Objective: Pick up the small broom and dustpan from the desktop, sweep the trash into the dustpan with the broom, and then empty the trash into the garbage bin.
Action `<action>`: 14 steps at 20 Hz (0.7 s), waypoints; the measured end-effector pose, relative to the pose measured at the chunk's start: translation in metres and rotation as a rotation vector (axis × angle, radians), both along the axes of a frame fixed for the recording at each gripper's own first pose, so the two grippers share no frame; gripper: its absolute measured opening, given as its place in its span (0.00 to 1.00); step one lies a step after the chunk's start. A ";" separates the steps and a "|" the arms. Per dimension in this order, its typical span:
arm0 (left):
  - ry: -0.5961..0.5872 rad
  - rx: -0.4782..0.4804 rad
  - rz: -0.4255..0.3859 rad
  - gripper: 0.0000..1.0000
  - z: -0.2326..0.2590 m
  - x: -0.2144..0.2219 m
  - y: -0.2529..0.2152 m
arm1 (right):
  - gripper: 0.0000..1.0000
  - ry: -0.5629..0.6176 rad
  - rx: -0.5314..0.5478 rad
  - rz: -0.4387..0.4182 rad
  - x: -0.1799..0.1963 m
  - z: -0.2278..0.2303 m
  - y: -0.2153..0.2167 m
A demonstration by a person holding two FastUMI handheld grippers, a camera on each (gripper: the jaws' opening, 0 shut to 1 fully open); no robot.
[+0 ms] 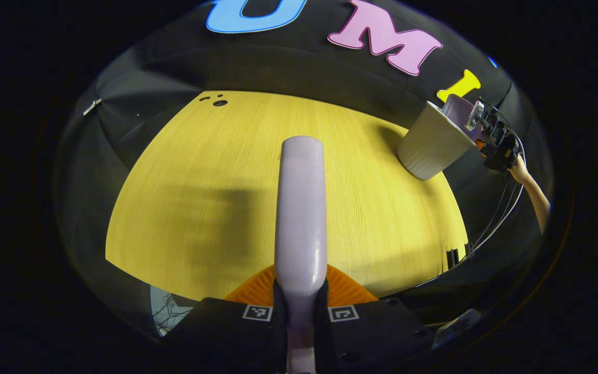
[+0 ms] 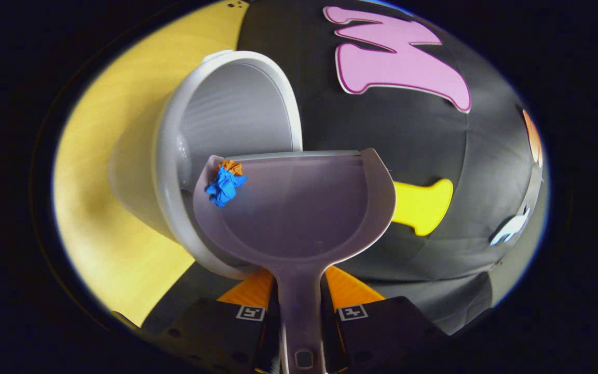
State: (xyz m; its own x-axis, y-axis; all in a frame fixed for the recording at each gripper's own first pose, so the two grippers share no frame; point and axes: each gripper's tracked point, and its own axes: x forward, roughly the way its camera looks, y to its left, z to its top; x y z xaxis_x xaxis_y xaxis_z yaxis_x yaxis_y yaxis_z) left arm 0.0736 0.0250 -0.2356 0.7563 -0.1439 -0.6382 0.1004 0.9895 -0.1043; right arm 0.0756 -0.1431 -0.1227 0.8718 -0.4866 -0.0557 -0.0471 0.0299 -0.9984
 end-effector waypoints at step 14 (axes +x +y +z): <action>-0.019 0.101 -0.011 0.25 0.007 0.003 0.005 | 0.36 0.036 0.291 -0.071 -0.007 -0.014 0.001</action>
State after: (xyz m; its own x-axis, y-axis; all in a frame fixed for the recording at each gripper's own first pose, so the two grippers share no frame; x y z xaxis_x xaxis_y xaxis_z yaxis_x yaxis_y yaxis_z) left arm 0.0764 0.0305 -0.2285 0.7674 -0.0879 -0.6351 0.1123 0.9937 -0.0017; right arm 0.0682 -0.1421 -0.1364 0.8313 -0.5051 -0.2320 -0.0702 0.3186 -0.9453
